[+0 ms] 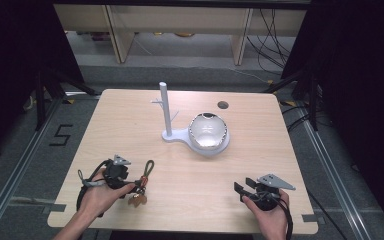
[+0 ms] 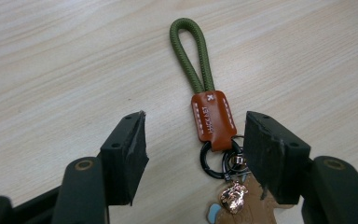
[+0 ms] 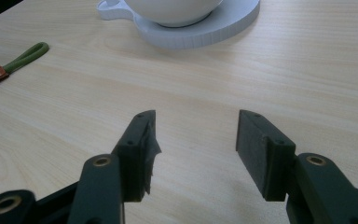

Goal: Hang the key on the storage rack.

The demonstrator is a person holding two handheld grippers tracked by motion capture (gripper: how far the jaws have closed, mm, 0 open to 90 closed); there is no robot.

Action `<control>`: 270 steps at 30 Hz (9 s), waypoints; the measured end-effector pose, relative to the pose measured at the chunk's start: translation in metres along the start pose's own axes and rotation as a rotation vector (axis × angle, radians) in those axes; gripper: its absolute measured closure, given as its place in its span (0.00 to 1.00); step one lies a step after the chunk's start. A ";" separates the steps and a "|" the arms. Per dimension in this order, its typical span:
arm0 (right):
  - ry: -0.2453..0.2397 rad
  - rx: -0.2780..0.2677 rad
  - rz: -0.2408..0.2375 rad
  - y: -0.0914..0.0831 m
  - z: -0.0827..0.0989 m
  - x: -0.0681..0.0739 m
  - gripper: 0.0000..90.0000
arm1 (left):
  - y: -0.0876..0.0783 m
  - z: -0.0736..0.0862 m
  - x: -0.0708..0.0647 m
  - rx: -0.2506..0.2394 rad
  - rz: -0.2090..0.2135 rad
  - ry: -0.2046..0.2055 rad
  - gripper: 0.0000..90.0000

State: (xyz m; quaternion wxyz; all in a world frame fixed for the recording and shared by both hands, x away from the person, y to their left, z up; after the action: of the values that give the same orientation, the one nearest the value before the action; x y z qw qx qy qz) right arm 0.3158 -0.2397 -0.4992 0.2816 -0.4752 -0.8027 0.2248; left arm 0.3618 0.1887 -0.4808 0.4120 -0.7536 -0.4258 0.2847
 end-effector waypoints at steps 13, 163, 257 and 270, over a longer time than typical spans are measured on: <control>-0.004 -0.011 -0.007 0.002 0.000 0.002 0.54 | -0.002 -0.022 -0.002 0.225 0.002 -0.023 0.46; -0.047 0.017 -0.004 0.006 0.004 0.003 0.53 | -0.033 0.013 0.013 -0.698 0.032 0.041 0.76; -0.029 0.016 0.006 0.006 0.005 0.003 0.51 | -0.030 -0.082 0.014 -0.734 -0.005 0.092 0.76; -0.019 0.018 -0.002 0.006 0.005 0.003 0.51 | -0.024 -0.091 0.017 -0.720 -0.005 0.084 0.76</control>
State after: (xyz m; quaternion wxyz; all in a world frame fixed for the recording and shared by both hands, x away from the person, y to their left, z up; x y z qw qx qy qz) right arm 0.3152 -0.2344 -0.5055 0.2784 -0.4698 -0.8037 0.2362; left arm 0.4311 0.1763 -0.4159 0.1382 -0.8604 -0.4833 0.0841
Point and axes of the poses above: each handheld gripper's, and its own axes: y roughly forward along the jaws, z roughly out of its underside, x roughly to its left, the point moved 1 cm from there along y, roughly forward along the jaws, and after that the axes turned 5 degrees about x, right-handed, at the moved point
